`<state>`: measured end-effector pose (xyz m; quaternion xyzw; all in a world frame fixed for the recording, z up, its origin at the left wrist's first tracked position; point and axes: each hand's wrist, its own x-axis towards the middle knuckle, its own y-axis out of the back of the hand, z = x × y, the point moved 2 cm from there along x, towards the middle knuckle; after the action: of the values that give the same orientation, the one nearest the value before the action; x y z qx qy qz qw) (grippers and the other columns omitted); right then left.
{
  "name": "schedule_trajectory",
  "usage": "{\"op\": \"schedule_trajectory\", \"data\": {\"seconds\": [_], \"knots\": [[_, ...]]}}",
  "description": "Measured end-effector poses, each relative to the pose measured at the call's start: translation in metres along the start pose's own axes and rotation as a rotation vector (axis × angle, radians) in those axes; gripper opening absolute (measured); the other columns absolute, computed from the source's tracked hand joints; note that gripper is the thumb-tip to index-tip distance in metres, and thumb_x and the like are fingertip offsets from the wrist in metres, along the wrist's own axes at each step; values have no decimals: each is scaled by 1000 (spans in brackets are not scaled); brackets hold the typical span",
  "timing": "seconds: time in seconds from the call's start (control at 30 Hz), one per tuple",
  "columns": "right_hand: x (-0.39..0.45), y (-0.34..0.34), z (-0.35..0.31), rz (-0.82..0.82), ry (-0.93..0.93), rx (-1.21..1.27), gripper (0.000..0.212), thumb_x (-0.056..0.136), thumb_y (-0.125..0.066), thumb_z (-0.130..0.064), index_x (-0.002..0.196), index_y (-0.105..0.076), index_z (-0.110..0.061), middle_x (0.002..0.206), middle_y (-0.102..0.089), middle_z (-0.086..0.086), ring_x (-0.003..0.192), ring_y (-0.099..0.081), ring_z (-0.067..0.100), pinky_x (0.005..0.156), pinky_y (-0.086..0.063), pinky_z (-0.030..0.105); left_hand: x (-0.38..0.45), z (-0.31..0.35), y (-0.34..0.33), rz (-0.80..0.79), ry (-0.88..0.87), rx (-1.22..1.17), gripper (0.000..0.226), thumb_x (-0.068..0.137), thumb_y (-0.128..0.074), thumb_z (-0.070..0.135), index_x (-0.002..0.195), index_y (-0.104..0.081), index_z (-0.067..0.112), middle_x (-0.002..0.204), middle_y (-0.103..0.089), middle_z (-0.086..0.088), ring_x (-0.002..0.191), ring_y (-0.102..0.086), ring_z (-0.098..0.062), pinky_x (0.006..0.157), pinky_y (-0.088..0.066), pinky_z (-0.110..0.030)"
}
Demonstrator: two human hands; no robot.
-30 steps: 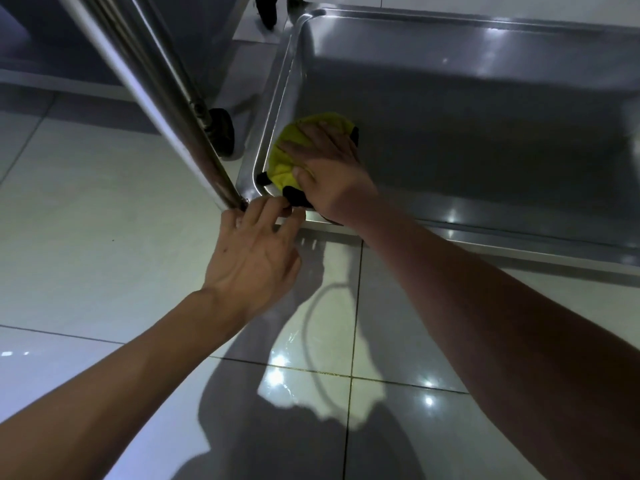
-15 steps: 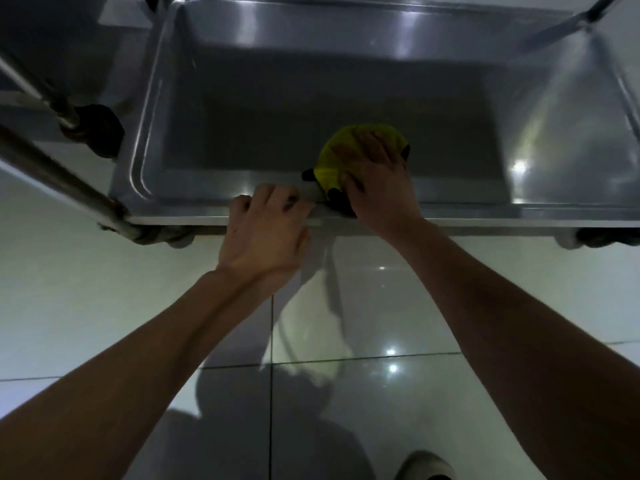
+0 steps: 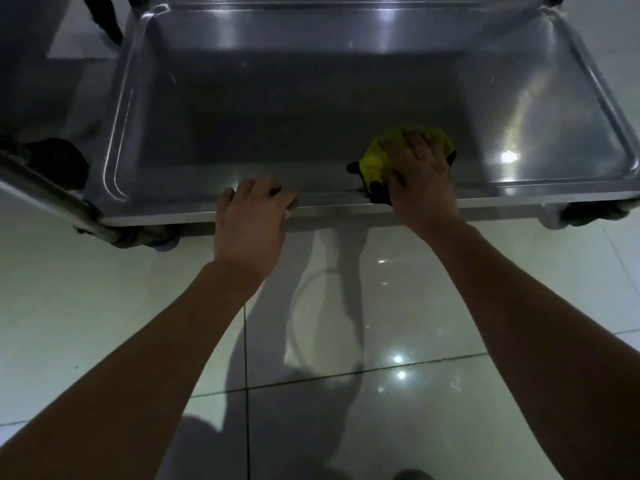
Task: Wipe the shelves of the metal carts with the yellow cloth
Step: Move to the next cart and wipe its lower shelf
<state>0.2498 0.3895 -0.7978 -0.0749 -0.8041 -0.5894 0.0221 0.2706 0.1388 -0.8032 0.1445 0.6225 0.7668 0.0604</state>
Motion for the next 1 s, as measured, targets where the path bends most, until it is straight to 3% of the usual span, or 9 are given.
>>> {"op": "schedule_trajectory", "data": {"seconds": [0.17,0.3,0.43,0.67,0.8,1.0], "knots": [[16,-8,7,-42,37,-184,48,103,-26,-29,150,-36,-23,162,-22,5,149,-16,26,120,-16,43,21,0,-8,15,-34,15,38,89,-63,8,122,-65,28,123,-58,1,120,-48,-27,102,-41,-49],[19,-11,6,-77,14,-222,51,102,-27,-29,152,-27,-22,162,-18,8,149,-14,30,119,-16,46,27,-4,-10,13,-90,21,43,90,-61,13,130,-60,28,126,-57,1,122,-46,-28,103,-40,-49],[19,-14,-14,-63,31,-215,51,100,-36,-28,151,-32,-20,159,-24,13,145,-21,35,118,-21,49,18,-16,-5,-42,-180,9,47,93,-55,21,140,-52,24,137,-53,0,133,-42,-27,106,-37,-55],[33,-38,-81,-107,107,-194,56,96,-40,-30,151,-31,-24,161,-21,12,146,-20,35,117,-20,49,-1,-84,20,31,54,80,34,85,-70,23,118,-65,18,119,-60,-7,112,-52,-34,91,-44,-53],[42,-54,-123,-137,195,-143,57,94,-43,-28,149,-32,-25,160,-22,11,146,-19,36,117,-20,52,-15,-114,27,37,133,118,34,85,-65,23,119,-65,18,118,-60,-8,108,-54,-35,87,-43,-50],[56,-81,-193,-177,337,-72,56,93,-50,-32,148,-39,-28,159,-25,10,146,-20,37,117,-19,54,-29,-129,30,147,75,31,33,88,-56,17,117,-68,11,117,-66,-9,105,-60,-35,83,-47,-46]]}}
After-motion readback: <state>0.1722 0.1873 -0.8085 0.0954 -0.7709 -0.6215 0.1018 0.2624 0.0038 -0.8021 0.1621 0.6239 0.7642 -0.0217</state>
